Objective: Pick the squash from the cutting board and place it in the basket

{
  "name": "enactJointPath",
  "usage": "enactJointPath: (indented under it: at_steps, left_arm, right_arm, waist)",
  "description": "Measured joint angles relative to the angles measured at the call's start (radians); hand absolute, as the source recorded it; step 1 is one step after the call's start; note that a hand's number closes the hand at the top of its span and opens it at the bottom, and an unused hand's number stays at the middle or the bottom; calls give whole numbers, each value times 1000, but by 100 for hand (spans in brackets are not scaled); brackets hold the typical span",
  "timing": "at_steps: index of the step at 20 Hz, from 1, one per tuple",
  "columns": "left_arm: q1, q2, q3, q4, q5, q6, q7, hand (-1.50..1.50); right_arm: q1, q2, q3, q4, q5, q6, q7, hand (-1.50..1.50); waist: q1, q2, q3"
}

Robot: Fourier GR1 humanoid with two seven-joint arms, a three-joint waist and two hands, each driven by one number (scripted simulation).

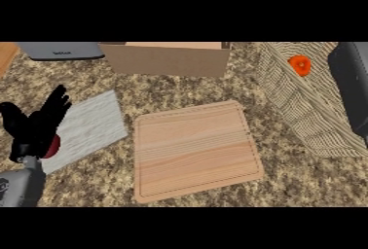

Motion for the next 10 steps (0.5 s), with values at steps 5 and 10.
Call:
enactJointPath:
  at_steps: [5, 10]
  left_arm:
    - [35, 10, 22, -3, 5, 4, -1, 0]
    - [63, 15, 36, -6, 3, 14, -3, 0]
  right_arm:
    - [77, 34, -74, -164, 0, -35, 4, -150]
    - [210, 129, -95, -337, -48, -39, 1, -150]
  waist:
    - [-34, -18, -1]
    - [-70, -32, -1]
